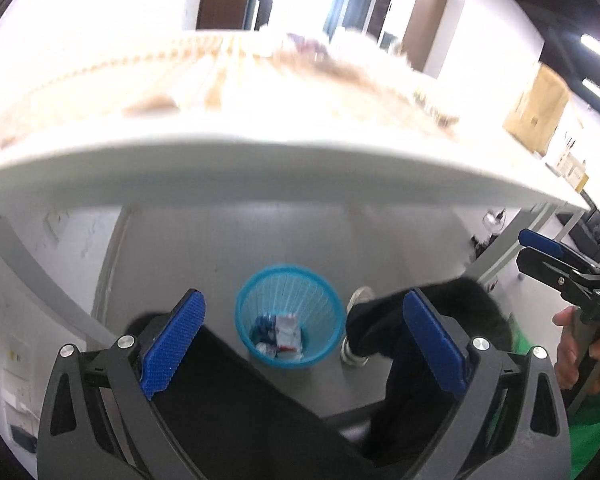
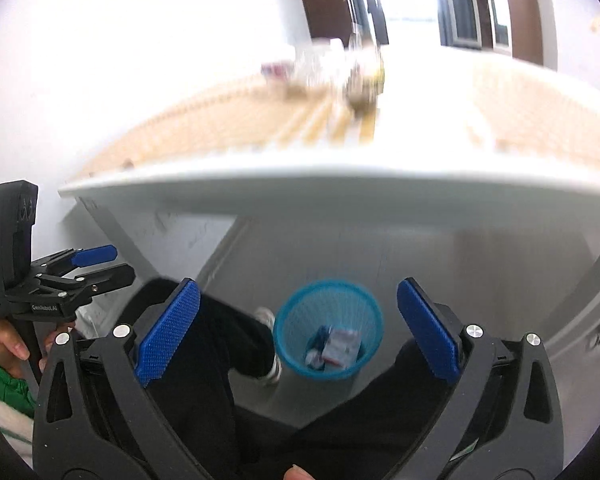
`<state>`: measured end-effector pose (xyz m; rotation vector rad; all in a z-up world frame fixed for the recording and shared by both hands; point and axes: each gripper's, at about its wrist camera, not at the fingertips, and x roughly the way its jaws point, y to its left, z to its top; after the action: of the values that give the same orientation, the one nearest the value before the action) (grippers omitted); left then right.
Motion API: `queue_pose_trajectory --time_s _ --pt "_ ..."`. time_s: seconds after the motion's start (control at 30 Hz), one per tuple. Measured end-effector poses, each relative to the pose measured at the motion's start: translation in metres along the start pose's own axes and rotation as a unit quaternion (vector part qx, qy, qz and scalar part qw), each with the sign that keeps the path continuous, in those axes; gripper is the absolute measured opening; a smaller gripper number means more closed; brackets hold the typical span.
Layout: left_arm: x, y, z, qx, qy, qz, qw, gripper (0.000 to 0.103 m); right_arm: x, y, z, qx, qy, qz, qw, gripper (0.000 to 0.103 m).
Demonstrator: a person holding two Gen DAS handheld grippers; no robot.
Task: Collect trash
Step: 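Raise both tools from the wastebasket back over the table trash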
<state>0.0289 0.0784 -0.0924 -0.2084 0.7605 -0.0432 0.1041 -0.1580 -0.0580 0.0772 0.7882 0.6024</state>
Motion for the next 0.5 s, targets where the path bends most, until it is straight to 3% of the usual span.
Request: queue_pose_trajectory --time_s 0.33,0.5 --pt "-0.027 0.001 0.066 -0.009 -0.073 -0.011 0.9973 0.097 -0.022 0.004 0.079 -0.031 -0.068 -0.023 0.997 0.094" --pt "-0.024 0.007 0.100 -0.032 -0.077 -0.018 0.9963 0.097 -0.012 0.004 0.119 -0.042 -0.079 -0.024 0.996 0.094"
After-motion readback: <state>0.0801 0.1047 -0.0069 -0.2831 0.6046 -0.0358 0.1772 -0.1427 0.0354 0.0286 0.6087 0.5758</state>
